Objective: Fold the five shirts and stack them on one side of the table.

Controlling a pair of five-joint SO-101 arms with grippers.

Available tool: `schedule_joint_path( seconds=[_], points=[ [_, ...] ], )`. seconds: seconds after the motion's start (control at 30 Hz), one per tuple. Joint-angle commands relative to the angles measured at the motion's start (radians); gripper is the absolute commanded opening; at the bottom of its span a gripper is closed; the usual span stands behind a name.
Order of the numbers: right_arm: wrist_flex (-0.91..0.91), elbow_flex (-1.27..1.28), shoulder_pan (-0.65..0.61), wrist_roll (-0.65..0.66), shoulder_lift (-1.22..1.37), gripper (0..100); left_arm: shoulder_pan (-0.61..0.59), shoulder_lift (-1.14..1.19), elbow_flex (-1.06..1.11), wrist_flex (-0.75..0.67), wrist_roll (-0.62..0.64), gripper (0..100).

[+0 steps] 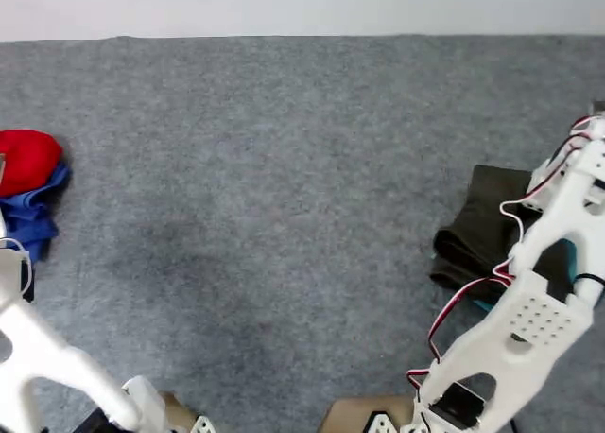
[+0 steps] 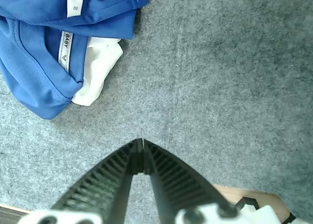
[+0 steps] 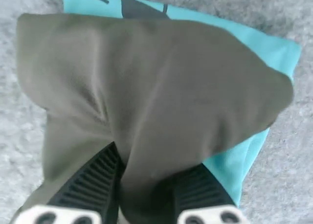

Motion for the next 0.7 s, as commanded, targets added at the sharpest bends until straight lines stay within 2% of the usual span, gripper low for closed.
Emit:
schedule_joint_path(
  seconds=[0.0, 0.07, 0.27, 0.33, 0.43, 0.5, 0.67],
  points=[
    [-0.004, -0.009, 0.016, 0.040, -0.007, 1.1, 0.005, -0.026, -0.030, -0.012, 0.008, 1],
    [-0.002, -0.009, 0.019, 0.040, -0.012, 5.3, 0.005, -0.025, -0.030, -0.012, 0.008, 1],
    [0.096, -0.048, 0.021, 0.018, -0.087, 36.6, 0.006, -0.025, -0.030, -0.012, 0.006, 1],
    [0.125, -0.069, 0.019, 0.015, -0.125, 41.1, 0.006, -0.025, -0.030, -0.012, 0.006, 1],
    [0.153, -0.080, -0.001, 0.015, -0.179, 40.3, 0.006, -0.023, -0.030, -0.014, 0.006, 1],
    [0.153, -0.080, -0.008, 0.015, -0.202, 35.3, 0.006, -0.023, -0.030, -0.014, 0.006, 1],
    [0.150, -0.081, -0.041, 0.015, -0.217, 9.1, 0.006, -0.023, -0.030, -0.014, 0.006, 1]
  ],
)
